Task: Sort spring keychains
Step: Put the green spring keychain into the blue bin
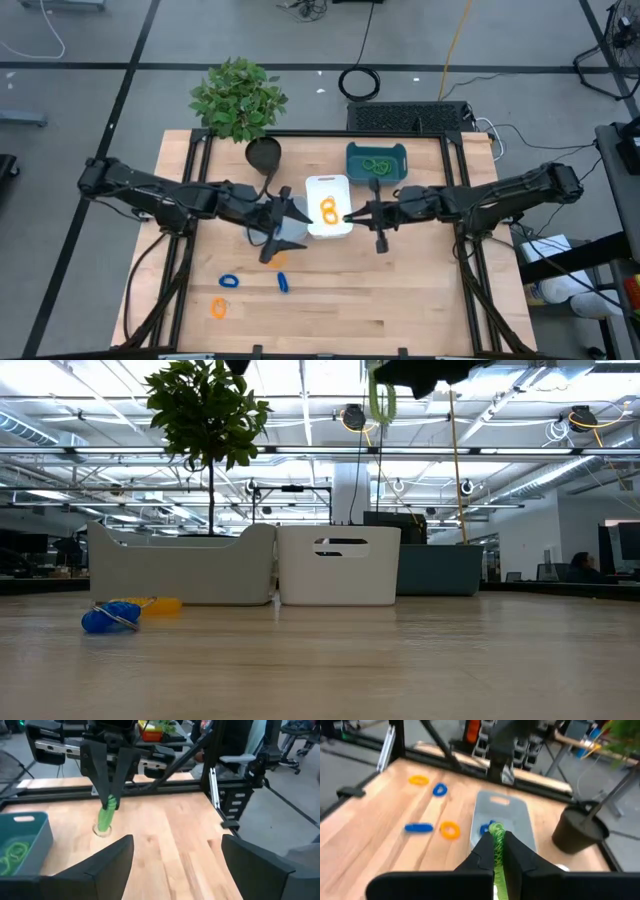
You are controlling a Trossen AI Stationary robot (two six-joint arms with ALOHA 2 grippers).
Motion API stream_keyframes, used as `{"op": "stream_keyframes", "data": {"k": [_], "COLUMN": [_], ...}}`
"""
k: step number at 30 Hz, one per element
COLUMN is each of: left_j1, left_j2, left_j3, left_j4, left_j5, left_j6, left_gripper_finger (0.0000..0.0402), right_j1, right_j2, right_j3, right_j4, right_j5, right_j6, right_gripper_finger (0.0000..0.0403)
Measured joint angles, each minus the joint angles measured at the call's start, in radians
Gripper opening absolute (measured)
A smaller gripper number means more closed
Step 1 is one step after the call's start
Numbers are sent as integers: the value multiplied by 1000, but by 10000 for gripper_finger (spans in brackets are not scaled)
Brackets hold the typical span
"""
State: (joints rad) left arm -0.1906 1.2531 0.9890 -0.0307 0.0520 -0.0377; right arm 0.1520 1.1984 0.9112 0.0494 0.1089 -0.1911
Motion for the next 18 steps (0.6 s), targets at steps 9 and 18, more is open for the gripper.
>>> {"op": "stream_keyframes", "data": {"k": [9,18], "left_j1": [-56,-102], "left_j2": [-77,-99], "left_j3": [-1,-1], "left_j4": [-115,-170], "left_j5": [-9,-35], "left_j6": [-39,-95], "left_gripper_finger": [290,267], "right_j1": [0,-42], "right_j2": [0,0], "right_j3": [0,0], "right_j4": [-194,-421], "right_j5": [0,-2], "right_j6": [107,193], "right_gripper_finger": [0,0]}}
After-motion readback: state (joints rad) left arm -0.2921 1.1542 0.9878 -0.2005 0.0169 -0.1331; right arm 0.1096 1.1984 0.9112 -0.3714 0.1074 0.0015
